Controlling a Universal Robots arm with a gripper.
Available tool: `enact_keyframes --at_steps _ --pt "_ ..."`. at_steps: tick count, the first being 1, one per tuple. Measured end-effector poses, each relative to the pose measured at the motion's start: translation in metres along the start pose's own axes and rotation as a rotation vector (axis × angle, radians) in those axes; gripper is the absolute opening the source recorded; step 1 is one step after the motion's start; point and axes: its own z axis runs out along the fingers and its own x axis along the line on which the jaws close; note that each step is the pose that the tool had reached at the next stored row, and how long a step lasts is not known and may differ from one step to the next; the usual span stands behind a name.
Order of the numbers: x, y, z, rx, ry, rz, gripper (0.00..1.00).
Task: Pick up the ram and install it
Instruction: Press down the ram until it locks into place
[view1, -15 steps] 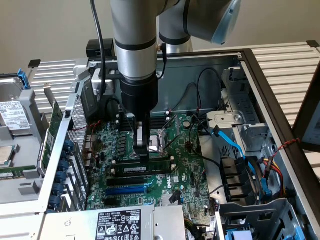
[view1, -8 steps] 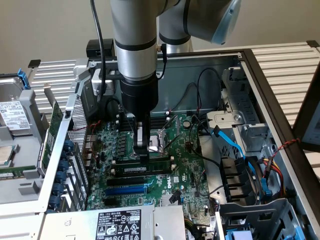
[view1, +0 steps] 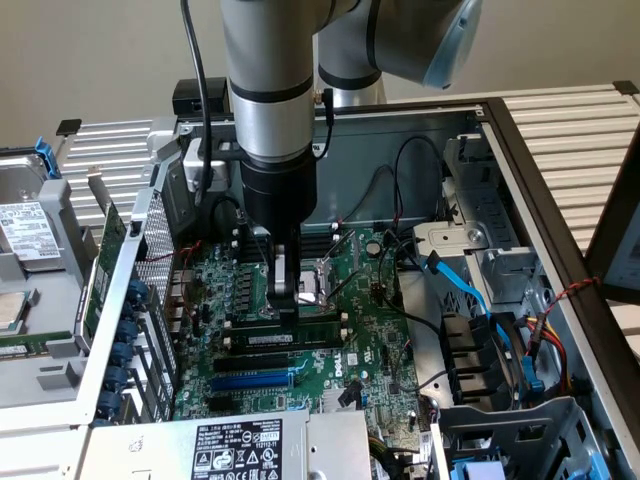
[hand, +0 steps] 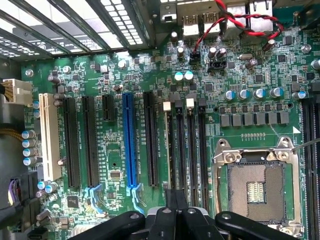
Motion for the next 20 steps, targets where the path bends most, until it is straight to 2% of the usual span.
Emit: enact_keyframes --at_steps 13,15,20 --pt "0.000 0.0010 0.0009 -0.0004 0.0001 0.000 0.10" --pt "0.000 0.0010 -0.0008 0.0000 -0.0010 0.000 0.10" --pt "0.001 0.0008 -0.0107 -0.0002 0.0002 0.000 0.10"
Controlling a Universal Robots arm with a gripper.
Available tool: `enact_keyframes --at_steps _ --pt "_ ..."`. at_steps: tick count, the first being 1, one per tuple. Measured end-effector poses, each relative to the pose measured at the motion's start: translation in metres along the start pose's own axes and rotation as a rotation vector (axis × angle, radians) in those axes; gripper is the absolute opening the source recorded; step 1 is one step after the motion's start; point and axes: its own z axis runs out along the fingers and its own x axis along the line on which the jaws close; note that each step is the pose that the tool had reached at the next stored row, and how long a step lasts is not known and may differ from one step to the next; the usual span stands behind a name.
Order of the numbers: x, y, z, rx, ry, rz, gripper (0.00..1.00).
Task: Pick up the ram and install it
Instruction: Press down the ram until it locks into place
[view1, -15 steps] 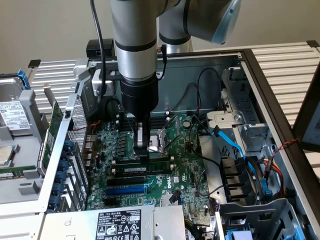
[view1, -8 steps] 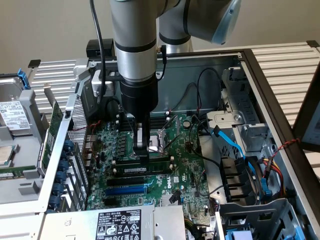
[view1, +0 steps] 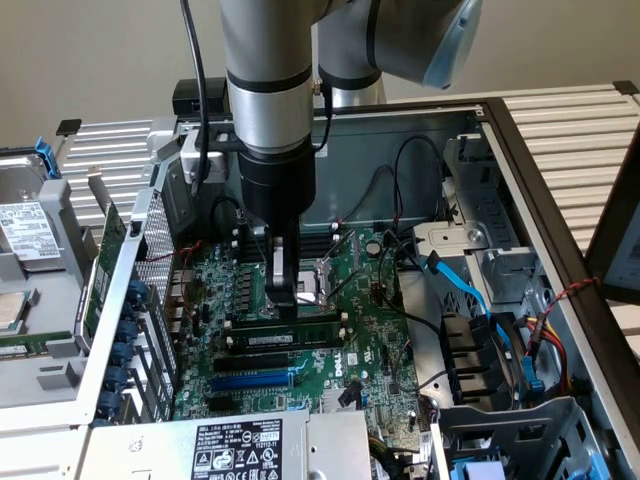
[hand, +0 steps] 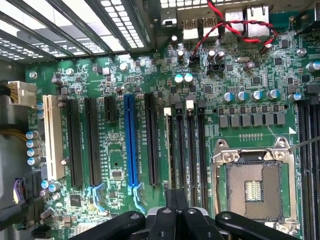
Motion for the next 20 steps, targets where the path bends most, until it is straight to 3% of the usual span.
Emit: enact_keyframes --at_steps 4,11,20 --pt "0.0007 -0.0001 -0.0069 0.0000 0.0000 0.000 0.10" --pt "0.0008 -0.0001 -0.0074 -0.0009 -0.0001 0.008 0.10" --pt "0.0007 -0.0001 -0.0073 -0.0147 0.0017 0.145 0.10"
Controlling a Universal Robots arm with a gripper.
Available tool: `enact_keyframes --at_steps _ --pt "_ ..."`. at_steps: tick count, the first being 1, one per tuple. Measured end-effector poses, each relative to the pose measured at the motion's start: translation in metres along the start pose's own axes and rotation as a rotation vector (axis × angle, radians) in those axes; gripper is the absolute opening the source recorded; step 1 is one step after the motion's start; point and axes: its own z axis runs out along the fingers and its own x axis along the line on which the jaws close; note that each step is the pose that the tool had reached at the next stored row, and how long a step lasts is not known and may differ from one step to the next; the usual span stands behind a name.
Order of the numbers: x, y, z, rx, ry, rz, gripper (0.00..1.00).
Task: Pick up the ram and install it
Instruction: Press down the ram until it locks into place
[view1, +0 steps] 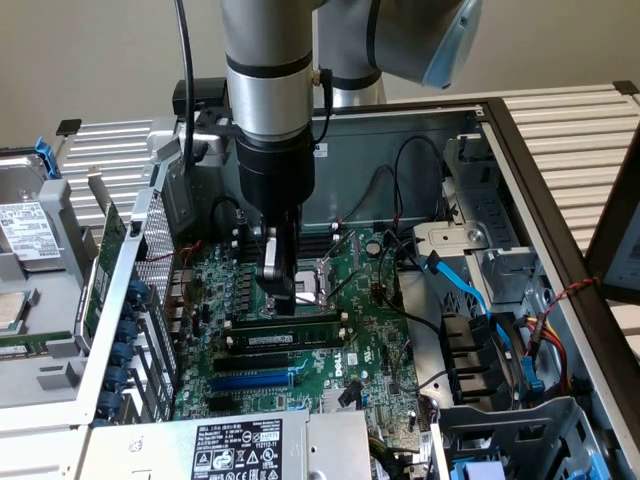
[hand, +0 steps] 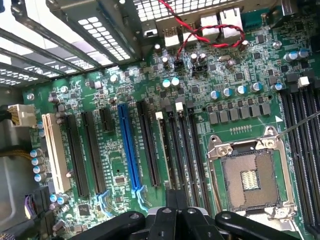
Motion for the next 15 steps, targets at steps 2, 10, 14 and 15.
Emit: enact_keyframes --at_steps 2,10,14,15 --pt "0.0000 0.0000 0.0000 -0.0032 0.0004 0.031 0.10" --pt "0.0000 0.0000 0.0000 -0.0160 0.0021 0.157 0.10" --pt "0.0000 0.0000 0.0000 -0.0221 0.0029 0.218 0.10" --pt "0.0000 0.0000 0.0000 -0.0235 0.0030 0.231 0.10"
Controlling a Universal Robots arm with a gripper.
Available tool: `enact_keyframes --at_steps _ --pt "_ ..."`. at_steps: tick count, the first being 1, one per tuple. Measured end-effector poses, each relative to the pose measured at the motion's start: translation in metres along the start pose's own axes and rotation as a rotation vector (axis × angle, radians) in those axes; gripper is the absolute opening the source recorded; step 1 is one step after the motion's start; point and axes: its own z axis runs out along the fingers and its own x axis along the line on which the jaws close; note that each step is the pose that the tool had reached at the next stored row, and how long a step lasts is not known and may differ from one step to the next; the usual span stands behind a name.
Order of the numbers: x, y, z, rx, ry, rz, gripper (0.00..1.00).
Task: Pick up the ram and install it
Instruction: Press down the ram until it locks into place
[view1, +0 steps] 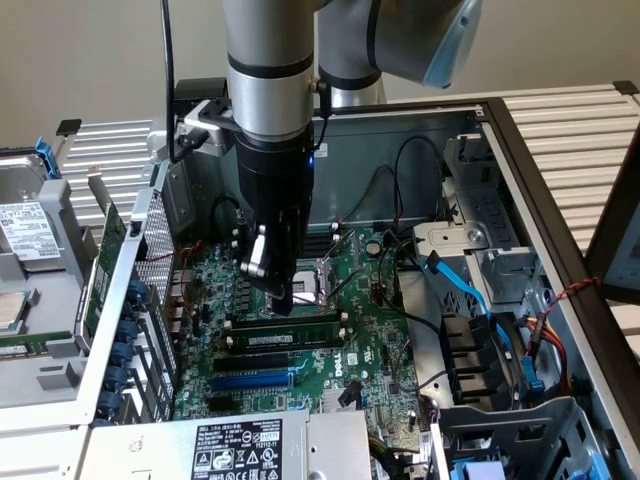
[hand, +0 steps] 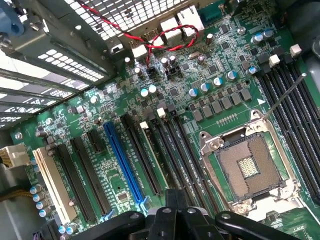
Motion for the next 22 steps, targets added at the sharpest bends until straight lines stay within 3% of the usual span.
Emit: enact_keyframes --at_steps 8,11,14,22 --pt "0.0000 0.0000 0.0000 -0.0096 0.0019 0.101 0.10" --pt "0.0000 -0.0001 0.0000 -0.0094 0.0034 0.132 0.10" --pt "0.0000 0.0000 0.0001 -0.0024 0.0049 0.159 0.10" --pt "0.0000 0.0000 0.0000 0.0257 0.0097 0.225 0.10"
